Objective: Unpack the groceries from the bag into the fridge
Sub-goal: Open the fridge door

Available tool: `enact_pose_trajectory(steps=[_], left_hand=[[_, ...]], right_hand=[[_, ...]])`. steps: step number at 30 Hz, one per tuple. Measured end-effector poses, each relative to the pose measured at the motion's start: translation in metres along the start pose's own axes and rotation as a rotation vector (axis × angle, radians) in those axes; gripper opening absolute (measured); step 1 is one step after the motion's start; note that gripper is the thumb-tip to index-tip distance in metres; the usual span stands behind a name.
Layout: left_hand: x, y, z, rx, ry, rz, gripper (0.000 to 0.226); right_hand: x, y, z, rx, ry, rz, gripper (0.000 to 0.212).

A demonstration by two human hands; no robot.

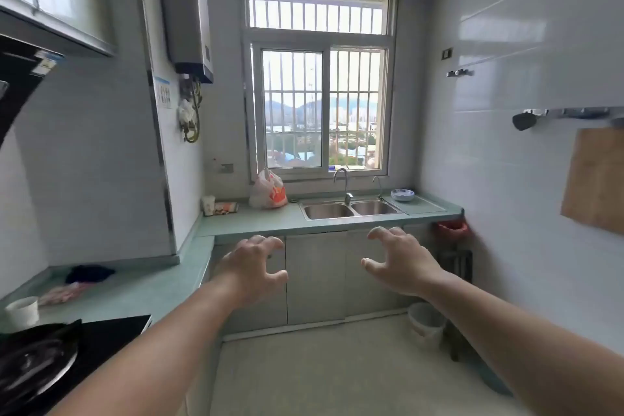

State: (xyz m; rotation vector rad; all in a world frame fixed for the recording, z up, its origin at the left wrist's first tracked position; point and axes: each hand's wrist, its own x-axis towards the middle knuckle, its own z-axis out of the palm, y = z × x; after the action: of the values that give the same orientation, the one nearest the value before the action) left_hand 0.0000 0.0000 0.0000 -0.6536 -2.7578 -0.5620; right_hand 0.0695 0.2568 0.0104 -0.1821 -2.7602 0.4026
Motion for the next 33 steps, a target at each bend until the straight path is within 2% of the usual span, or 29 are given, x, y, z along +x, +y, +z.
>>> enact_pose_trajectory(steps=[5,10,17,23,33], left_hand=[[0.059,-0.018,0.022,-0.002,-0.064,0.094,0.055],[0.123,0.004,0.06,-0.036,-0.059,0.19,0.052],[0.213,0.064,0.135,-0.013,-0.128,0.393,0.055],[0.325,0.111,0.176,0.036,-0.191,0.447,0.06],[0.467,0.233,0.263,-0.061,-0.224,0.639,0.061]], right_hand=[[0.032,0.007,0.009,-0.032,-0.001,0.12,0.058],[0.058,0.042,0.011,-0.123,0.006,0.215,0.062],[0.1,0.144,0.029,-0.175,-0.003,0.396,0.062],[0.173,0.237,0.042,-0.085,-0.01,0.519,0.061],[0.236,0.36,0.006,-0.12,0.064,0.663,0.06]])
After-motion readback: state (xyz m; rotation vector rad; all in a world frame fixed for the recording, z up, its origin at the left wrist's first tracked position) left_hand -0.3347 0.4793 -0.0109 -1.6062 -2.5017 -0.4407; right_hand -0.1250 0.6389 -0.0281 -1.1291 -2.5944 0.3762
